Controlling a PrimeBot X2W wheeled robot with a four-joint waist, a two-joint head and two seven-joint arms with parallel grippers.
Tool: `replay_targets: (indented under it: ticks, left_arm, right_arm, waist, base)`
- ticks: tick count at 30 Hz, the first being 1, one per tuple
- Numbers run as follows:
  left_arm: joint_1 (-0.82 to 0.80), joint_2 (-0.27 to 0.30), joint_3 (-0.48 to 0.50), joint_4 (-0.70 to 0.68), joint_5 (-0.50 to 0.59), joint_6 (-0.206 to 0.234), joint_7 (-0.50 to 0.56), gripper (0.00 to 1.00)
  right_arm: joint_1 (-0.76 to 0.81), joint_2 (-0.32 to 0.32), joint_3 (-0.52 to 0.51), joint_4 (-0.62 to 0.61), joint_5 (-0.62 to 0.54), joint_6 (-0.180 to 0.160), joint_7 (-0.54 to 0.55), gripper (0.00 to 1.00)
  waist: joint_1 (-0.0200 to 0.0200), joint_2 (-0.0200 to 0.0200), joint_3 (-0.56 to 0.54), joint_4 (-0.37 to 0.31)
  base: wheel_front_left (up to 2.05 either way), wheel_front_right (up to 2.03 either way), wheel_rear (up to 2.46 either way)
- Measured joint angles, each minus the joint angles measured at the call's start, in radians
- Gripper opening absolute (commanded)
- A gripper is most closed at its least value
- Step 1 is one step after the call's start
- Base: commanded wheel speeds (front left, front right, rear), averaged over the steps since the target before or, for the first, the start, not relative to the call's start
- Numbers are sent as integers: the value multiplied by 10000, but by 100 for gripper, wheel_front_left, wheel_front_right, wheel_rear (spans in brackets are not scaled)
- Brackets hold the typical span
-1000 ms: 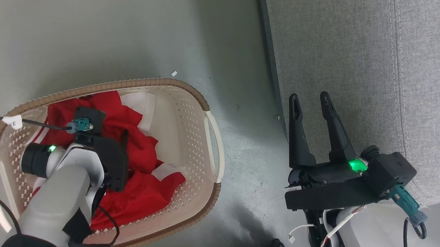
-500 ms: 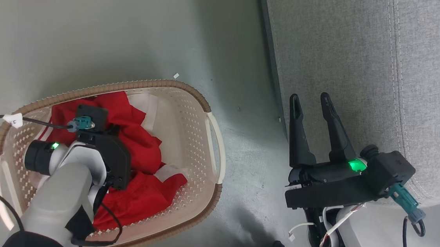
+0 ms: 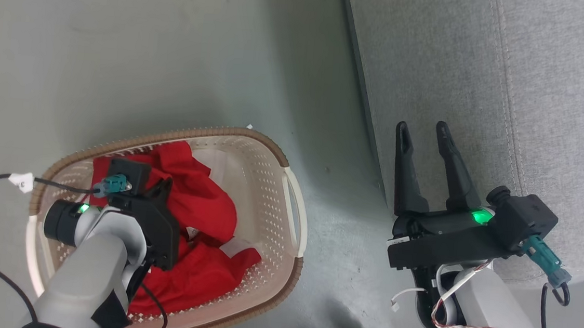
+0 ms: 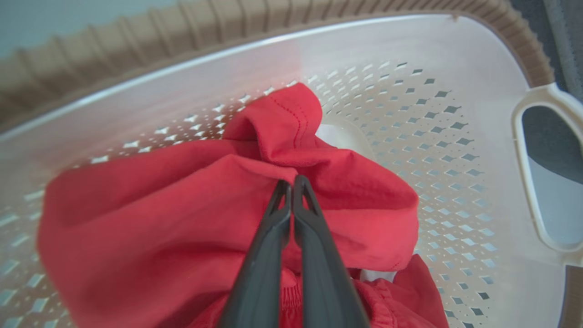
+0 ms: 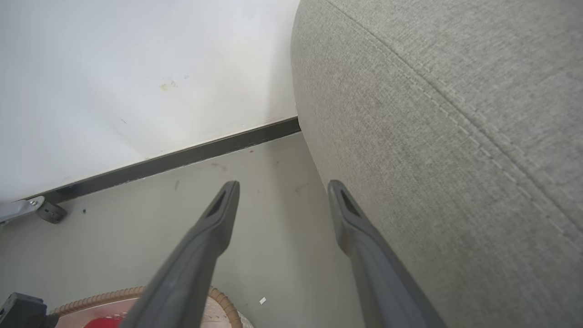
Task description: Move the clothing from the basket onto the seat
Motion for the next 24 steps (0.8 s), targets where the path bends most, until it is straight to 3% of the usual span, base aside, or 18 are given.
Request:
replay_targets:
  ticks: [13, 24]
  left_arm:
    - [941, -94, -504, -771, -399, -13, -721, 0]
    - [2069, 194, -1223, -1795, -1210, -13, -980, 0]
  right_arm:
    - [-103, -17, -700, 711, -46, 443, 0, 100]
    - [309, -221, -1212, 1429, -63, 966, 0, 100]
  waist:
    - [0, 0, -1365, 440]
    - [-1, 0, -2874, 934]
  base:
    - [0, 0, 0]
    - [0, 0, 0]
